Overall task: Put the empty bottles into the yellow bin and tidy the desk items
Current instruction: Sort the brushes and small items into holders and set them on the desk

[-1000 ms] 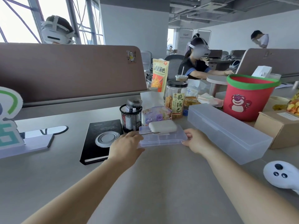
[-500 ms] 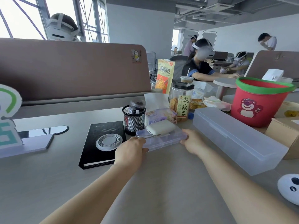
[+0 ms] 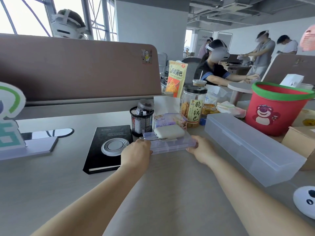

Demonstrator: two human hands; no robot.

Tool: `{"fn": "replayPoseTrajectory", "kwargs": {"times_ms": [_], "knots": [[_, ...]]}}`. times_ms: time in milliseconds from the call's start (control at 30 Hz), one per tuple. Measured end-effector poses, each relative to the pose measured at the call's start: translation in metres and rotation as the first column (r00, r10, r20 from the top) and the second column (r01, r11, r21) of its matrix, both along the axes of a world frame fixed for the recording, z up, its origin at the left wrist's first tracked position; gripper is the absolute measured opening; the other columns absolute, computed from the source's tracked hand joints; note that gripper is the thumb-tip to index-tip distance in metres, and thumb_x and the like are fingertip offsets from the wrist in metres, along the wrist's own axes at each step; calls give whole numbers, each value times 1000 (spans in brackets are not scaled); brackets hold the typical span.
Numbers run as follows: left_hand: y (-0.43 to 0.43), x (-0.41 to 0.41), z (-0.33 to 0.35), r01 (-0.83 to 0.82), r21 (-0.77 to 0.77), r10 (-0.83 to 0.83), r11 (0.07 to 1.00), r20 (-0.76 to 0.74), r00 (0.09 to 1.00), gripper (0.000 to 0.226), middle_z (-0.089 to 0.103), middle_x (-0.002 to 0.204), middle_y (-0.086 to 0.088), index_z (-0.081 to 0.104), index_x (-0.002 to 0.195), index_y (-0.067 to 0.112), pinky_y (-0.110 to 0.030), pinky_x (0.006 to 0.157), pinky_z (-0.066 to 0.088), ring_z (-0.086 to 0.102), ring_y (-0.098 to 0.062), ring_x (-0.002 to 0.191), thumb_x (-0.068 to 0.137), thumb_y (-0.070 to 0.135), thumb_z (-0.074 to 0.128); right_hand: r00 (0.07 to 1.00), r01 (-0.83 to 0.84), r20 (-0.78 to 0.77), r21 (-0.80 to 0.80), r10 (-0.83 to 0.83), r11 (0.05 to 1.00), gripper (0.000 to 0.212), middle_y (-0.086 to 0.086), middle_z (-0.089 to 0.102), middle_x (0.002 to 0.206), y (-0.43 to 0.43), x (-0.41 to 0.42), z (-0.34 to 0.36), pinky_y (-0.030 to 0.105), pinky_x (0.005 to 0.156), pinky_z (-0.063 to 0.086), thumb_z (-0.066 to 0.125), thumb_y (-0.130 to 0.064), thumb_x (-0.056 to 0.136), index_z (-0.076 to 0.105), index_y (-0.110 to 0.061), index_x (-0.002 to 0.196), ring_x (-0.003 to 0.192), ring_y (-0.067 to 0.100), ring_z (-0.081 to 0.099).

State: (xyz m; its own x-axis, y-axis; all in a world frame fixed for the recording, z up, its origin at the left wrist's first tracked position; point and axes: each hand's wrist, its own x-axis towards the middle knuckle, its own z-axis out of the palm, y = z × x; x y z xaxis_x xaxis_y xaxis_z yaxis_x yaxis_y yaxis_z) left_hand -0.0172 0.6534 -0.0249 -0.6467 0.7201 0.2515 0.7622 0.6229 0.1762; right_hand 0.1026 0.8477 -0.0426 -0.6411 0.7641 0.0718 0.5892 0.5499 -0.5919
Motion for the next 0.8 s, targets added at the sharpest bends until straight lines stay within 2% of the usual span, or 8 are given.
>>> {"fn": "replayPoseTrajectory", "kwargs": {"times_ms": [100, 167, 233, 300, 400, 533, 667, 800], "knots": [[-18, -4, 7, 43, 121, -49, 992, 50, 998, 30, 54, 123, 0, 58, 119, 19, -33, 78, 45, 56, -26, 109, 93, 33, 55, 1000, -10, 7, -20, 10, 1000, 67, 6, 54, 136, -4, 2, 2, 38, 97, 45, 69, -27, 84, 38, -19, 142, 120, 26, 52], [-42, -14, 11, 7, 200, -21, 980, 67, 998, 40, 51, 124, 2, 56, 121, 25, -34, 86, 44, 52, -25, 113, 86, 43, 63, 1000, -14, 3, -26, 14, 1000, 72, 7, 50, 139, -7, 4, 2, 36, 98, 43, 70, -29, 83, 34, -16, 144, 123, 27, 49], [-73, -34, 10, -137, 154, 129, 979, 62, 990, 65, 45, 132, 0, 49, 129, 29, -38, 98, 38, 41, -27, 123, 75, 59, 67, 1000, -12, 4, -21, 12, 1000, 71, 8, 50, 138, -13, 5, 2, 36, 97, 42, 71, -32, 83, 36, -13, 142, 123, 28, 49], [-100, -51, 6, -266, 49, 254, 963, 174, 952, 84, 42, 134, -5, 45, 131, 32, -40, 101, 37, 36, -30, 127, 61, 75, 64, 1000, -12, -7, -24, 12, 1000, 66, 7, 53, 134, -18, 5, 1, 37, 97, 44, 71, -37, 82, 42, -15, 137, 119, 27, 52], [-109, -57, -2, -247, 30, 220, 968, 363, 905, 84, 49, 125, -6, 52, 124, 29, -36, 96, 42, 46, -25, 121, 58, 81, 59, 1000, 13, -5, -12, -13, 1000, 72, 7, 48, 141, -25, 2, 1, 39, 101, 43, 69, -46, 81, 39, -18, 141, 125, 27, 48], [-95, -47, -6, -258, 33, 234, 966, 325, 916, 87, 43, 132, -6, 47, 133, 23, -35, 97, 44, 50, -26, 119, 65, 76, 60, 999, 39, 26, 33, -40, 999, 77, 9, 39, 148, -32, -3, 3, 37, 102, 40, 64, -50, 84, 33, -15, 146, 131, 28, 42], [-79, -37, -4, -322, 10, 304, 947, 302, 904, 87, 43, 131, -6, 46, 130, 22, -38, 93, 45, 49, -31, 119, 65, 79, 57, 997, 59, 54, 68, -63, 996, 76, 9, 41, 147, -34, -7, 1, 38, 102, 41, 62, -51, 84, 33, -16, 145, 130, 29, 42], [-72, -33, -4, -325, 11, 306, 946, 305, 902, 87, 43, 129, -7, 45, 131, 21, -39, 95, 43, 47, -32, 121, 67, 79, 55, 995, 73, 60, 85, -78, 994, 77, 9, 40, 147, -35, -7, -1, 40, 103, 40, 62, -51, 84, 31, -17, 146, 131, 30, 41]]}}
